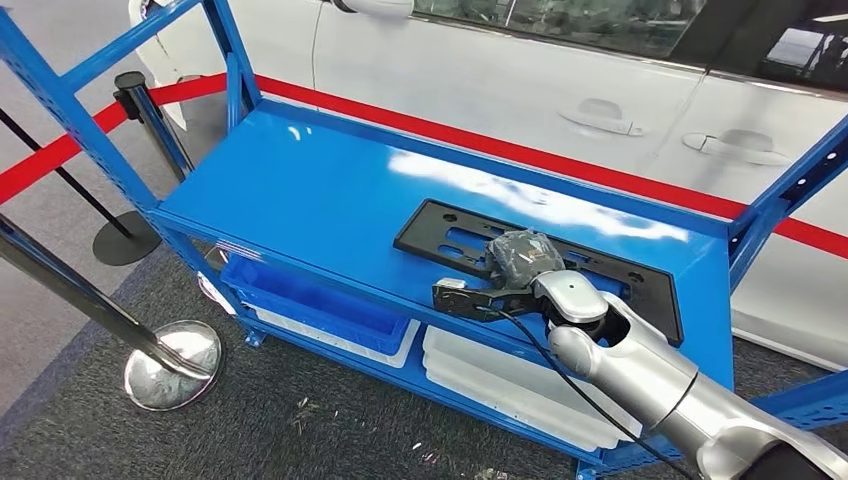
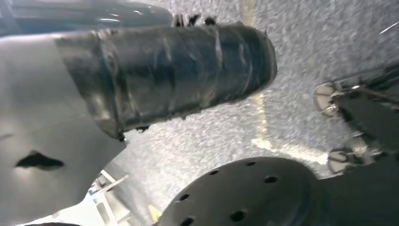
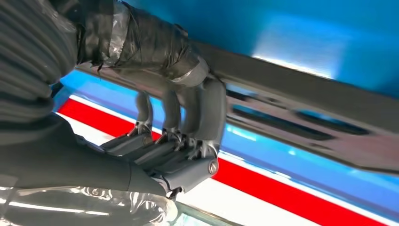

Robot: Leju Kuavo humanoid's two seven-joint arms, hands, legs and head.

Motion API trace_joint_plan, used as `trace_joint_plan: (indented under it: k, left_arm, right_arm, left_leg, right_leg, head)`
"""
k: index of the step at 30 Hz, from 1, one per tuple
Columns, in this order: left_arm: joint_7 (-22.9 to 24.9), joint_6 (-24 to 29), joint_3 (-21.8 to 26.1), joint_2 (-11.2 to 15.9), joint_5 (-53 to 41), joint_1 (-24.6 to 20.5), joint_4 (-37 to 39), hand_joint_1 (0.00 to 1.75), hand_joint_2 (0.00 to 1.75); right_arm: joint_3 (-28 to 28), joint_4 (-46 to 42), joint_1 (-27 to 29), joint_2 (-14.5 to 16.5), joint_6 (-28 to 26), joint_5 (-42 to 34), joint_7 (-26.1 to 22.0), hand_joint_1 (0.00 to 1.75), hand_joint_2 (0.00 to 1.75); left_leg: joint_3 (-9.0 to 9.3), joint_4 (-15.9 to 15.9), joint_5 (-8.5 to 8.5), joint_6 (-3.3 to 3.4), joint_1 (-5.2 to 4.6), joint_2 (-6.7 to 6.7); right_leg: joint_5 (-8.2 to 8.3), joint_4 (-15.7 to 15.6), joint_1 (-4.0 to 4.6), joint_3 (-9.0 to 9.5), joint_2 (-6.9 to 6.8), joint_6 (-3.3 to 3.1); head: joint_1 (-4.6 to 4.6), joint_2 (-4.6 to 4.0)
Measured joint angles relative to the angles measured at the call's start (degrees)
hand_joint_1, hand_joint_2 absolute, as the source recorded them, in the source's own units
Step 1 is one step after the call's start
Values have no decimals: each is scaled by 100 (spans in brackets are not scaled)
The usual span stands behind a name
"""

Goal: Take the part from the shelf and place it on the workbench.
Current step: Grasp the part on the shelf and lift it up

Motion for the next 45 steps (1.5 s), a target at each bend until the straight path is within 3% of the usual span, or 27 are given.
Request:
trace_joint_plan:
  k: [2,5,6,7,8,10,12,14,17,20,22,23,26,28,30,32,34,37,45]
  left_arm:
    - [-1,-2,15,-3,25,5,0,0,0]
    - [-2,-5,50,-4,66,0,0,0,0]
    - [-2,-7,63,-4,73,2,0,0,0]
    - [-1,-7,72,-4,77,5,0,0,0]
    - [-1,-9,77,-4,81,8,0,0,0]
    - [-3,-14,83,-7,86,10,0,0,0]
    - [-9,-18,95,-14,88,3,0,0,0]
    - [-15,-20,106,-19,94,1,0,0,0]
    - [-26,-20,110,-21,111,7,0,0,0]
    - [-35,-20,113,-23,119,7,0,0,0]
    - [-34,-20,115,-24,122,11,0,0,0]
    - [-34,-20,115,-23,122,13,0,0,0]
    - [-34,-17,115,-19,123,15,0,0,0]
    - [-35,-16,118,-17,126,7,0,0,0]
    - [-40,-14,122,-19,133,7,0,0,0]
    - [-68,-1,124,-22,160,16,0,0,0]
    - [-122,18,126,-24,203,14,0,0,0]
    - [-180,28,173,-24,254,13,0,0,0]
    - [-240,35,227,-26,284,16,0,0,0]
  right_arm:
    - [9,4,-14,5,60,-68,0,0,175]
    - [44,13,-33,10,171,-154,15,0,175]
    - [66,20,-31,10,186,-176,25,0,175]
    - [90,27,-28,10,190,-199,33,0,175]
    - [110,32,-30,10,191,-222,39,0,175]
    - [131,36,-47,10,190,-264,44,0,175]
    - [149,44,-77,10,186,-293,44,0,175]
    - [178,61,-95,10,179,-318,42,0,175]
    - [210,86,-107,12,169,-335,34,0,175]
    - [239,117,-130,12,167,-340,31,0,175]
    - [269,134,-125,14,167,-342,29,0,175]
    - [279,142,-123,15,167,-342,28,0,175]
    - [286,152,-129,14,167,-343,29,0,175]
    - [289,161,-137,14,162,-343,30,1,175]
    - [296,174,-140,15,139,-322,39,88,175]
    - [306,186,-141,18,115,-245,74,175,175]
    - [323,204,-140,21,109,-126,122,175,175]
    - [352,249,-132,21,90,-15,160,175,175]
    - [330,346,-91,15,-130,54,256,175,175]
  left_leg:
    - [45,-29,-8,80,10,1]
    - [92,-38,-45,167,-8,0]
    - [106,-34,-61,182,-18,-1]
    - [124,-30,-80,189,-28,-3]
    - [148,-22,-102,189,-34,-7]
    - [202,-2,-159,170,-38,-18]
    - [209,25,-202,129,-51,-29]
    - [199,25,-215,72,-58,-31]
    - [144,157,-321,-17,-50,-15]
    - [-347,1104,-707,-99,-25,4]
    - [-662,1579,-770,-135,-12,5]
    - [-676,1515,-644,-143,-6,6]
    - [-235,462,-69,-126,-7,10]
    - [-56,94,-3,-77,-32,3]
    - [-40,66,-20,-30,-40,-5]
    - [-33,46,-12,-26,-32,-9]
    - [-28,37,-11,-29,-30,-20]
    - [-21,37,-26,-6,-36,-28]
    - [-5,40,-32,10,-40,-23]
  right_leg:
    - [-128,198,-12,-76,-5,40]
    - [-559,1253,-1,-616,-5,56]
    - [-618,1550,3,-803,-5,55]
    - [-563,1650,6,-904,-5,48]
    - [-397,1511,8,-889,-5,32]
    - [56,803,19,-630,-4,-25]
    - [255,242,58,-382,-3,-75]
    - [225,110,94,-319,7,-103]
    - [224,33,39,-253,11,-173]
    - [191,16,22,-191,-4,-249]
    - [154,39,21,-174,2,-259]
    - [130,53,19,-159,7,-253]
    - [41,95,19,-94,21,-201]
    - [11,101,38,-86,23,-147]
    - [8,89,54,-82,24,-119]
    - [6,77,61,-68,23,-167]
    - [6,54,62,-51,18,-216]
    - [12,9,63,-22,14,-206]
    - [23,-18,62,-6,17,-99]
  head:
    - [6,0]
    - [15,0]
    - [14,0]
    - [14,0]
    - [13,0]
    - [15,0]
    - [11,0]
    - [6,0]
    - [0,0]
    - [-13,0]
    - [-12,0]
    - [-12,0]
    - [-14,0]
    - [-14,0]
    - [-12,0]
    - [-11,0]
    - [-10,0]
    - [-10,0]
    - [-13,0]
